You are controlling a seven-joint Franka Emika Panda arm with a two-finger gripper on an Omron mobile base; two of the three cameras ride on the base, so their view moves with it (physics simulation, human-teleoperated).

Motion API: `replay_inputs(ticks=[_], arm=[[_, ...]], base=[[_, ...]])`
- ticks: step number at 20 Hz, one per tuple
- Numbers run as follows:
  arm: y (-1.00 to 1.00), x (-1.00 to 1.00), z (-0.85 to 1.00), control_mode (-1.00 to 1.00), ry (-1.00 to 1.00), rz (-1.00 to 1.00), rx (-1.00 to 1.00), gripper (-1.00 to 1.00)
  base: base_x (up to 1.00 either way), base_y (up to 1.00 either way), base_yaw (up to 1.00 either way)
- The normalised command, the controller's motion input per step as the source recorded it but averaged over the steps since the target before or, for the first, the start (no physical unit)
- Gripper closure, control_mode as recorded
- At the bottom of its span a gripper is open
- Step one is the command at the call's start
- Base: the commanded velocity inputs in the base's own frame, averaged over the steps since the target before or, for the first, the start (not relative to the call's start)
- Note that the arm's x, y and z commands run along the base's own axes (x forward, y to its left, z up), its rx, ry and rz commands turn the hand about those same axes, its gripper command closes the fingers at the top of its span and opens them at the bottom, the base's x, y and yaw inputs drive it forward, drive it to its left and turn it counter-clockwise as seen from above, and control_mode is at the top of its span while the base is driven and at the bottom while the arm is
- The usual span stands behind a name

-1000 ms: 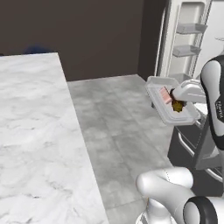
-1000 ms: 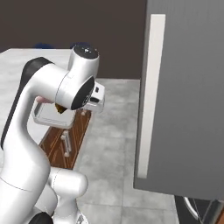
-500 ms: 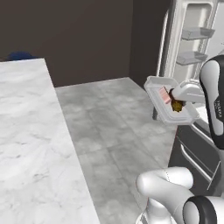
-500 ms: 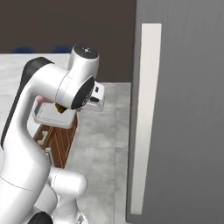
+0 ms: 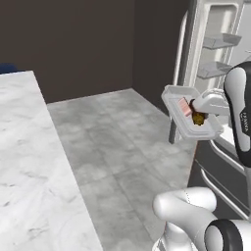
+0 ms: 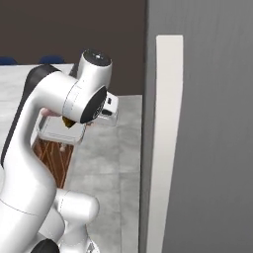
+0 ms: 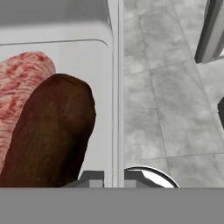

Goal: Place the tupperware on the second highest shelf of the fridge. Make space for the tupperware among the existing items by rearranging them on the shelves if needed. Close the fridge door when finished.

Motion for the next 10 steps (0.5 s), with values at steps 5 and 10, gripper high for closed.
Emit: replay_inputs(ticks=[5, 10], arm=[[0.00, 0.00, 0.00, 1.00, 0.00, 0.00, 0.00, 1.00], [0.00, 0.00, 0.00, 1.00, 0.00, 0.00, 0.00, 1.00]], base=[[1.00, 0.35, -0.29], [1.00, 0.23, -0.32]])
